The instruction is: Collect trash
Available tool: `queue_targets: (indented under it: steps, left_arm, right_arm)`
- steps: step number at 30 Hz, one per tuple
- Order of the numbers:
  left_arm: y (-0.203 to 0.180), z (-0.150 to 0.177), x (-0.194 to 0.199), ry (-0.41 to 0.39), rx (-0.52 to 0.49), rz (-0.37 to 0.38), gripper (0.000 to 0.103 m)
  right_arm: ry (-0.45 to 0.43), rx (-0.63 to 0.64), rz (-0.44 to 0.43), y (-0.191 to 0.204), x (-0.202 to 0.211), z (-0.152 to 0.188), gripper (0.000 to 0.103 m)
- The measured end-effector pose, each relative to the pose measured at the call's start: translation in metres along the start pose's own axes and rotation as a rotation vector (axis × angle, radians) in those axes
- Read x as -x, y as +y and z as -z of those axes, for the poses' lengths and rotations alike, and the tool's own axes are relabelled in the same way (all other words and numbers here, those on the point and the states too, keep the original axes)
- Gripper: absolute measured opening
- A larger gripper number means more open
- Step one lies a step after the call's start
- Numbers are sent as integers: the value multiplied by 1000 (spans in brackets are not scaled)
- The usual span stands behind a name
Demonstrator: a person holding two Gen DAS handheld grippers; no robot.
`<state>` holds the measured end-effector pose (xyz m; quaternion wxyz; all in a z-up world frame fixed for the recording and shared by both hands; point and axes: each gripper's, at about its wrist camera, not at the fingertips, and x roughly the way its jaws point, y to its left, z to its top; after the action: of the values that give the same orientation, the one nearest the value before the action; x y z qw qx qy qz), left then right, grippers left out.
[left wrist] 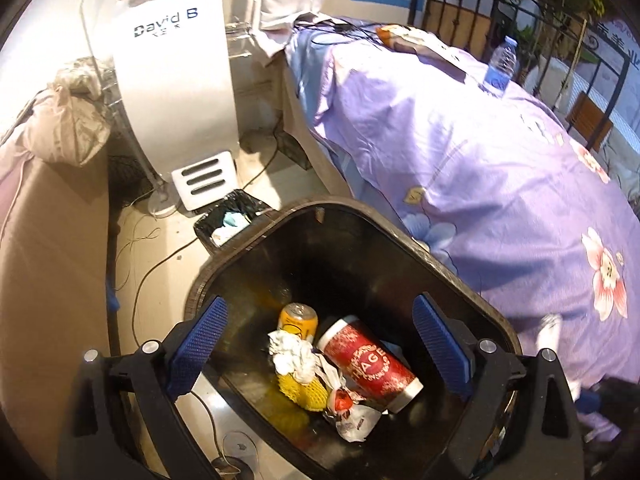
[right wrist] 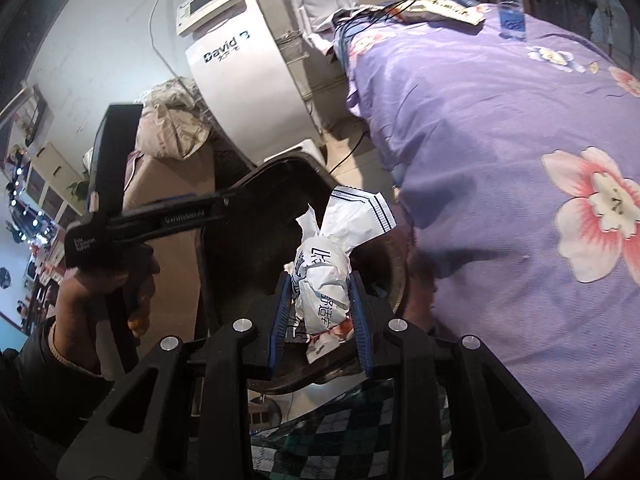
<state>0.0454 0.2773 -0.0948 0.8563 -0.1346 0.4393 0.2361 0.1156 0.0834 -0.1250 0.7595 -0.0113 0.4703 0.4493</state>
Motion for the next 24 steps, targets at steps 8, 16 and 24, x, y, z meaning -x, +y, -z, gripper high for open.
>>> queue_targets:
  steps: [8,16,24]
  left_arm:
    - [18,-5,6,-20,38,-19,94]
    - [23,-5,6,-22,51,-19,94]
    - [21,-3,6,-26,57,-13,94]
  right_arm:
    - [112,83,-48,31,-50,1,30]
    - [169,105,-51,36,-74,2,30]
    - [169,113,-84,37,-77,6,67]
